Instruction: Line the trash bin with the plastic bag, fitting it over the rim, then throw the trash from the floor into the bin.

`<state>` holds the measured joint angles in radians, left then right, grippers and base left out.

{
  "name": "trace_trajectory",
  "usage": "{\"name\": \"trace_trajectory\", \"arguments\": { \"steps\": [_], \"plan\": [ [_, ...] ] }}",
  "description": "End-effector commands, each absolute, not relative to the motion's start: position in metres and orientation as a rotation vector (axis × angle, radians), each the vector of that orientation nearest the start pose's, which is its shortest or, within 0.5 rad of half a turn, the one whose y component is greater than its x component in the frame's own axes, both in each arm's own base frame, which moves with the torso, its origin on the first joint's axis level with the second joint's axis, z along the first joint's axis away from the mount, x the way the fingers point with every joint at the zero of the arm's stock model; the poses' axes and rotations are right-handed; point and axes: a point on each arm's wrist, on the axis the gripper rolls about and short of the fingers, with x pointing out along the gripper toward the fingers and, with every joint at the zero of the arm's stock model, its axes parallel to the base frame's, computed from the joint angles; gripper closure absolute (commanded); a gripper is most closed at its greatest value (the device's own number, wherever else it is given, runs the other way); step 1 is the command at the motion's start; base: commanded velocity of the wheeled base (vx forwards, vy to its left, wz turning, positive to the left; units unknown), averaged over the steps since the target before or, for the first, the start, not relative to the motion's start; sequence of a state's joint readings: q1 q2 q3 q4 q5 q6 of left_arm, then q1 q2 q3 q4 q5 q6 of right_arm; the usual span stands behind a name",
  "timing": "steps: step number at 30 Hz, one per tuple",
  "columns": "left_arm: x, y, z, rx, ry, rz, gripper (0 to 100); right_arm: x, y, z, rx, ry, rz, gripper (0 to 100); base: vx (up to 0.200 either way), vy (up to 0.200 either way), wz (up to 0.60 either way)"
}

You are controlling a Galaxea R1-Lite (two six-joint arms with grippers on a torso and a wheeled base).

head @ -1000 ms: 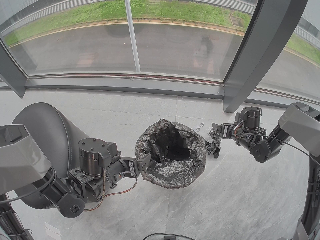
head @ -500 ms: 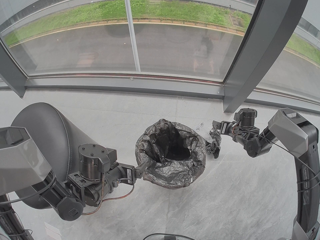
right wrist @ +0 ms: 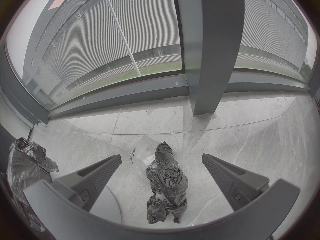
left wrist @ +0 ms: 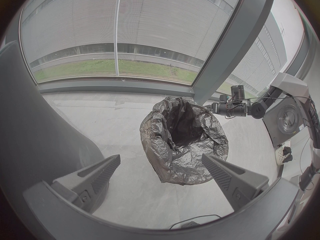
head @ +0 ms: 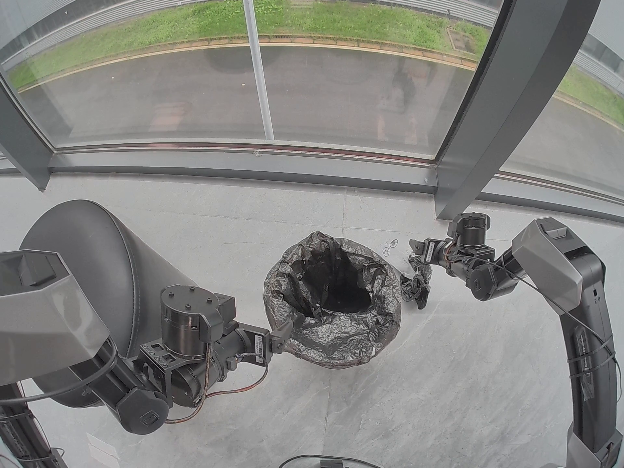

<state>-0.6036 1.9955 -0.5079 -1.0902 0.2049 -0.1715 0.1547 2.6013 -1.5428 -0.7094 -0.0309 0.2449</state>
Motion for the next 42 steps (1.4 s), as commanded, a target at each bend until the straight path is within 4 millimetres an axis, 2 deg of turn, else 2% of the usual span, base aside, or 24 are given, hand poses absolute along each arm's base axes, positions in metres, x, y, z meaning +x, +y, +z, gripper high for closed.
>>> {"name": "trace_trajectory", "arguments": {
  "steps": [1, 13, 16, 42],
  "plan": [
    [0.256, -0.172, 0.063, -0.007, 0.408, -0.362, 0, 0.511, 0.08, -0.012, 0.201, 0.385, 0.078, 0, 0.0, 0.0, 0.0],
    [0.257, -0.173, 0.056, 0.0, 0.427, -0.361, 0, 0.531, 0.08, -0.02, 0.189, 0.389, 0.075, 0, 0.0, 0.0, 0.0],
    [0.256, -0.174, 0.055, 0.003, 0.431, -0.362, 0, 0.536, 0.081, -0.027, 0.169, 0.394, 0.072, 0, 0.0, 0.0, 0.0],
    [0.256, -0.177, 0.051, 0.006, 0.443, -0.367, 0, 0.539, 0.082, -0.035, 0.164, 0.39, 0.073, 0, 0.0, 0.0, 0.0]
  ]
}}
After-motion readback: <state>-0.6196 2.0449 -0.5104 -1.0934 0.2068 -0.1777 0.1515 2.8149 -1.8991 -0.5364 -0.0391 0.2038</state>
